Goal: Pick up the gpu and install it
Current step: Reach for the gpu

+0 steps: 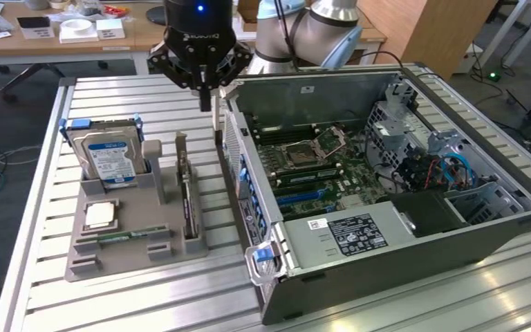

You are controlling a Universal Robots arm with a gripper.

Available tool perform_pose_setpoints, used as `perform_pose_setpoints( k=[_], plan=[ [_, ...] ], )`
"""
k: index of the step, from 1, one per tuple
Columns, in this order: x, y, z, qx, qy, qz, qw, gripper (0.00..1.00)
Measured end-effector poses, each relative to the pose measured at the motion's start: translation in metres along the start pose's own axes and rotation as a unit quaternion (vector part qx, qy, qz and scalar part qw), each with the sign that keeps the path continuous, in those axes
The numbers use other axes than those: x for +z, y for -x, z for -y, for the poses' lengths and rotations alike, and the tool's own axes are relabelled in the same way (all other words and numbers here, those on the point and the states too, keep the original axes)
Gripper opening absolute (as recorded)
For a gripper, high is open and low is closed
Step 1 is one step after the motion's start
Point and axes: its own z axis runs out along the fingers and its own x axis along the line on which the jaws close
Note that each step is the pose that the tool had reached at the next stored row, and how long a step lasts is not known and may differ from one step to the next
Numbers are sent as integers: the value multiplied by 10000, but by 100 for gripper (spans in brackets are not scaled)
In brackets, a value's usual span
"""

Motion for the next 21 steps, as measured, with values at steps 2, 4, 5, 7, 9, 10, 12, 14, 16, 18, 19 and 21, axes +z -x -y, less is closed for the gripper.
perform_pose_setpoints(
  k=[2, 4, 5, 7, 9, 10, 12, 14, 16, 18, 19, 21],
  plan=[
    [3, -46, 4, 0, -1, -1, 10000, 11],
    [6, -96, 8, -1, -1, -1, 10000, 11],
    [7, -121, 10, -1, -2, -2, 10000, 11],
    [11, -173, 14, 0, -2, -2, 10000, 11],
    [14, -219, 17, 0, -3, -3, 10000, 11],
    [16, -241, 19, 0, -3, -3, 10000, 11],
    [19, -285, 23, -1, -3, -5, 10000, 11],
    [22, -329, 26, -1, -5, -6, 10000, 11],
    [25, -368, 29, -1, -5, -8, 10000, 11],
    [29, -404, 32, 0, -6, -10, 10000, 11],
    [31, -422, 33, 0, -6, -11, 10000, 11],
    [34, -452, 36, 0, -7, -14, 10000, 11]
  ],
)
